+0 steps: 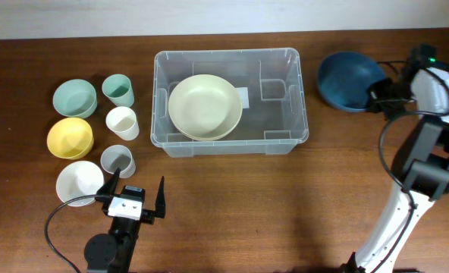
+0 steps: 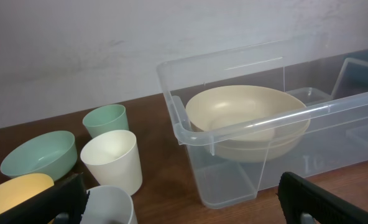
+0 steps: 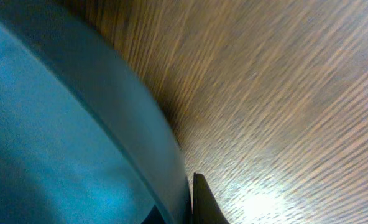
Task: Pack container
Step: 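Lift the dark teal bowl with the right gripper over the bin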
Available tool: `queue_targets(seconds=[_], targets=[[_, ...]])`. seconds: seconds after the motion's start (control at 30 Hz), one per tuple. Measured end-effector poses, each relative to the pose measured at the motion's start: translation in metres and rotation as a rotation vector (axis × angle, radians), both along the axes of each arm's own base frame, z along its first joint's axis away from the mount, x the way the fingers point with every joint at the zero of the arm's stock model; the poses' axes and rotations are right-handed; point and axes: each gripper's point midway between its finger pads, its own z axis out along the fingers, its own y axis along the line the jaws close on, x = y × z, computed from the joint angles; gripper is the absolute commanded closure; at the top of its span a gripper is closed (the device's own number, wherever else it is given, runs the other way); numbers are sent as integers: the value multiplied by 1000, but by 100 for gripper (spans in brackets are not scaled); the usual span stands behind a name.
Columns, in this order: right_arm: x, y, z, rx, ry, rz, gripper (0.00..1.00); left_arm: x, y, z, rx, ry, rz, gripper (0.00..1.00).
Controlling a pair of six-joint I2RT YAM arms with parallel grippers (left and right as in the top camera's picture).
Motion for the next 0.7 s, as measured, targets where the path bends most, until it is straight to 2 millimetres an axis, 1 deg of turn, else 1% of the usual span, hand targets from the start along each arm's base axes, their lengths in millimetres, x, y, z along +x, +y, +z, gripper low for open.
queue_targets(seconds=[0.23,0.33,0.4,0.57,0.7], targets=[[-11,-38,15,135,-111,-50,96,0,0,0,0,0,0,0],[-10,-43,30,150,-168,-31,96,0,0,0,0,0,0,0],[-5,-39,46,158,-223,-4,96,0,0,0,0,0,0,0],[5,-22,105,181,-374,69,96,0,0,0,0,0,0,0],[4,1,154,182,-471,143,96,0,0,0,0,0,0,0]])
